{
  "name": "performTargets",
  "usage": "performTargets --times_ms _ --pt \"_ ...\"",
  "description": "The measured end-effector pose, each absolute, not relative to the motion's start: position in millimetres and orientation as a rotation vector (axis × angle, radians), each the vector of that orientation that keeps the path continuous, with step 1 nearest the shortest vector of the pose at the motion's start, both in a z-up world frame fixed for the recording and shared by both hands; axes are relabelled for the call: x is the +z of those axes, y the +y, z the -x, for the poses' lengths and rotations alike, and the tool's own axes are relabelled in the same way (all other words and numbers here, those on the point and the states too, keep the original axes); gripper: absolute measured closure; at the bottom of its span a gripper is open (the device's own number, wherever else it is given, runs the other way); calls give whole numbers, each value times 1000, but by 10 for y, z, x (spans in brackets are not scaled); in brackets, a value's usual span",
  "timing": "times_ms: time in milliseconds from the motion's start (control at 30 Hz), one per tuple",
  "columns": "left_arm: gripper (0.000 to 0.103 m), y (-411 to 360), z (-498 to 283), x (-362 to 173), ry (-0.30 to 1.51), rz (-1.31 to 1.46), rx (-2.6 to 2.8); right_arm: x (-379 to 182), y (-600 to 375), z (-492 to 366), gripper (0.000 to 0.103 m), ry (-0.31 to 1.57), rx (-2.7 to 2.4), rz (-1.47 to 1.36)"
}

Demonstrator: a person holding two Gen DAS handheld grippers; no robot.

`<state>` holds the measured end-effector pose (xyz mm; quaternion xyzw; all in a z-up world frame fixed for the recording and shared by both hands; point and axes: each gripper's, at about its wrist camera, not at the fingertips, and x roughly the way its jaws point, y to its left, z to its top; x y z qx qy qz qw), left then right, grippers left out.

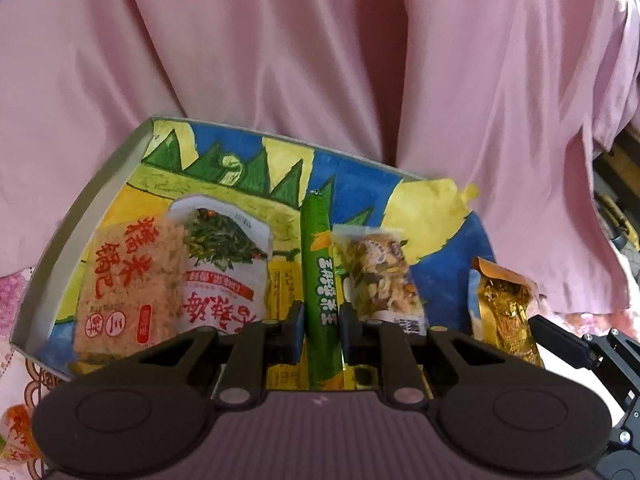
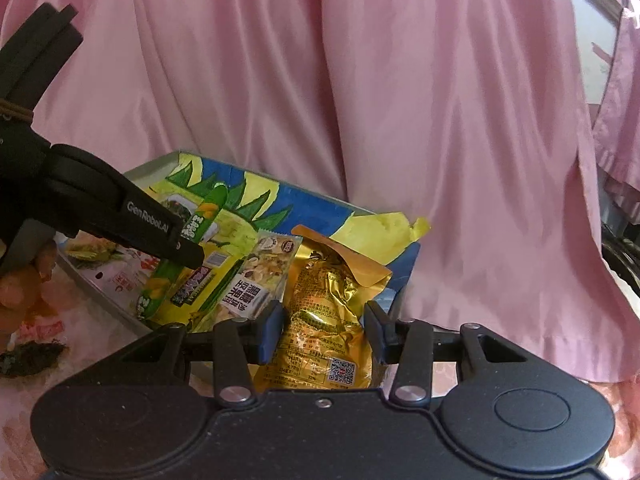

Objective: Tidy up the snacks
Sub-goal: 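Lift both held snacks and carry them over the painted tray, then open both tools to drop the foil pouch and sausage stick into the tray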

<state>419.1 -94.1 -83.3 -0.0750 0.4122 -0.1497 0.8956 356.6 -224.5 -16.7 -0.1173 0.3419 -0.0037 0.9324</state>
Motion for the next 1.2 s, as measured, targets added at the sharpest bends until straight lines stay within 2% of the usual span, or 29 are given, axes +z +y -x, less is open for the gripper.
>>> performTargets --times_ms 633,700,767,1000,1067,1200 --pt "79 -1068 -4204 -877 896 60 -249 -353 -2327 -3740 52 784 -5 185" --pt "74 -1084 -4179 -846 892 51 -244 -338 -2317 -3739 47 785 3 183" --pt "61 -1087 -4144 -796 883 49 -244 -312 -2305 -3720 42 776 5 192" --pt "36 -933 -3891 -416 774 72 -240 1 -2302 -3534 24 700 -25 166" --pt "26 -871 -3776 -280 733 77 -237 156 -2297 -3429 19 659 -28 156" --pt "16 -759 -3443 23 632 54 -228 501 -2245 -3196 13 574 -28 144"
